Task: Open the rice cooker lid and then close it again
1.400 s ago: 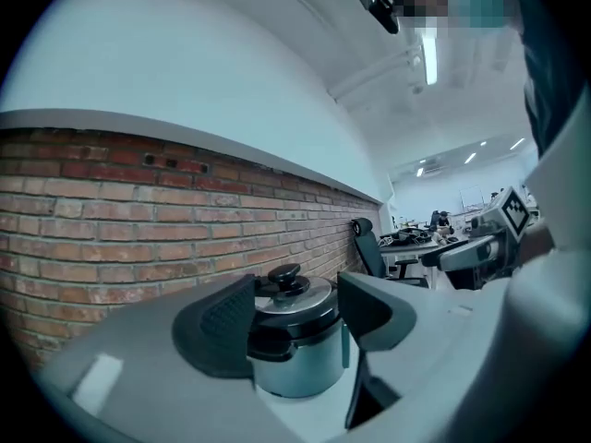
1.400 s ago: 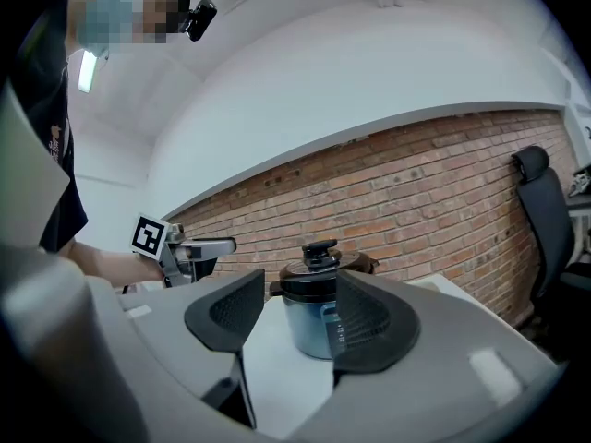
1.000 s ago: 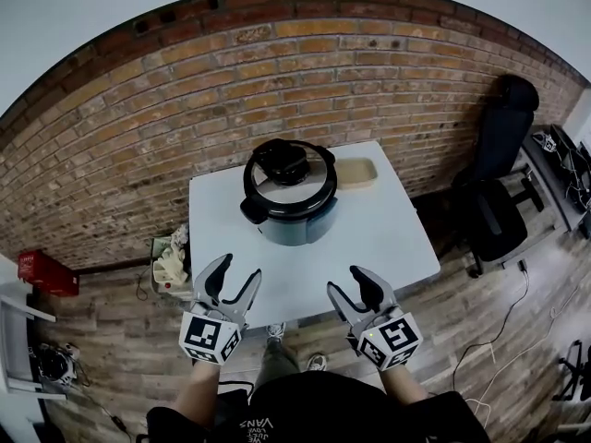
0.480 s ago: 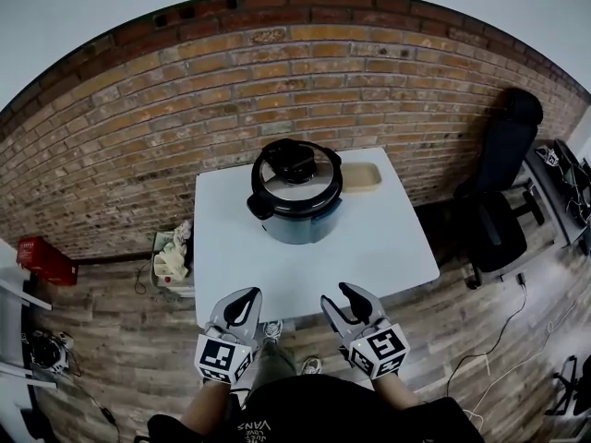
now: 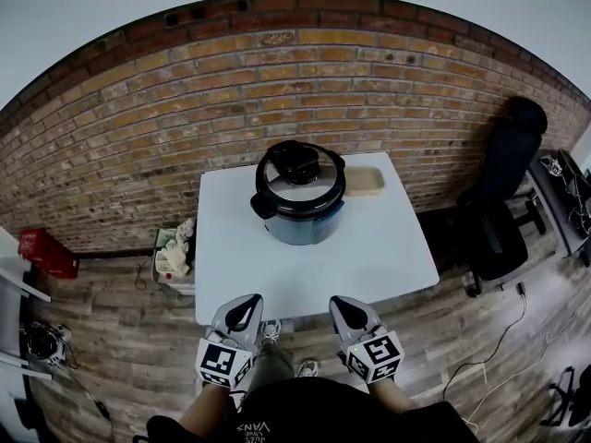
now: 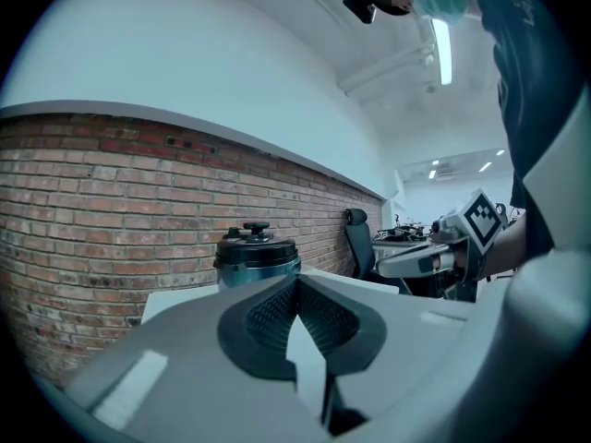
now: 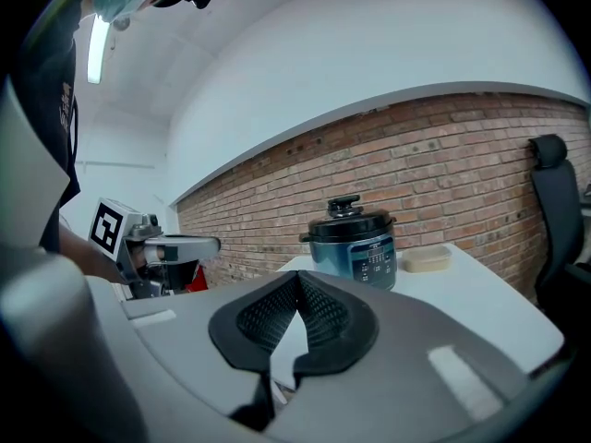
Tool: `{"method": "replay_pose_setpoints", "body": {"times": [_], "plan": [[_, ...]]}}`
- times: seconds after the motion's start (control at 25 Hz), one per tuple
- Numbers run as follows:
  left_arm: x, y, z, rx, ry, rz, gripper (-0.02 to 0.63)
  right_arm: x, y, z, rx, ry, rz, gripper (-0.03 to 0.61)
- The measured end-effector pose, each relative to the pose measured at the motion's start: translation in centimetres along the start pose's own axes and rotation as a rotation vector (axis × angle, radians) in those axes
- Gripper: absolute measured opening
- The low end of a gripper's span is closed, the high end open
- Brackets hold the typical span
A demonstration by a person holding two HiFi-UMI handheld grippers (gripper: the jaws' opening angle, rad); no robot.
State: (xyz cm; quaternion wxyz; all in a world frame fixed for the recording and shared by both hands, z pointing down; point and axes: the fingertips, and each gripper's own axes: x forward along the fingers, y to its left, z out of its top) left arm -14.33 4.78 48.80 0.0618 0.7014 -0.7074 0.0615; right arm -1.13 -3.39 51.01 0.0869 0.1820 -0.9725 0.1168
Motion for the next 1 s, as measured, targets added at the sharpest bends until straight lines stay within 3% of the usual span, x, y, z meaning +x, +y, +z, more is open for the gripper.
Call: {"method": "replay_pose_setpoints", "body": {"times": [1.0], "plan": [[0.6, -1.5, 0.0, 0.008, -0.004, -0.015, 0.002, -1.3, -1.3, 0.1, -0.005, -0.004, -0.005, 0.005]]}}
